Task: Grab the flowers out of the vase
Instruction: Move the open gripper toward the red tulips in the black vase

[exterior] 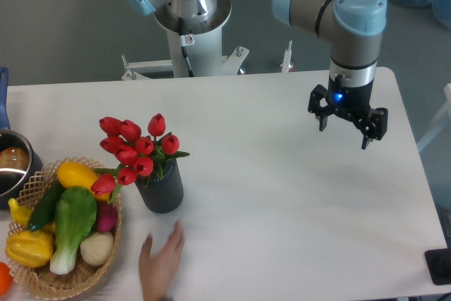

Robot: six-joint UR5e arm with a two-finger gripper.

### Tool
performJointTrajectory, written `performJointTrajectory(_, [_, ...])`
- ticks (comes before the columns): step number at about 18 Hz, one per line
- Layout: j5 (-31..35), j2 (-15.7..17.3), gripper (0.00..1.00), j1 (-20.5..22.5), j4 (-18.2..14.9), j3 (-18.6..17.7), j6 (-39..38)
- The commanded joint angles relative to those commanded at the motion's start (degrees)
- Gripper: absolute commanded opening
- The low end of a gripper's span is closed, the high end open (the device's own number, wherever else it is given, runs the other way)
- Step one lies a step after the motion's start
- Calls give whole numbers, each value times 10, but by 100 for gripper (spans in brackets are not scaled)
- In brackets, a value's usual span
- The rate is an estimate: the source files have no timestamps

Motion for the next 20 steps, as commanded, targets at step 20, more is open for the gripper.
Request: performJointTrajectory(20, [-84,11,100,-41,11,-52,-55])
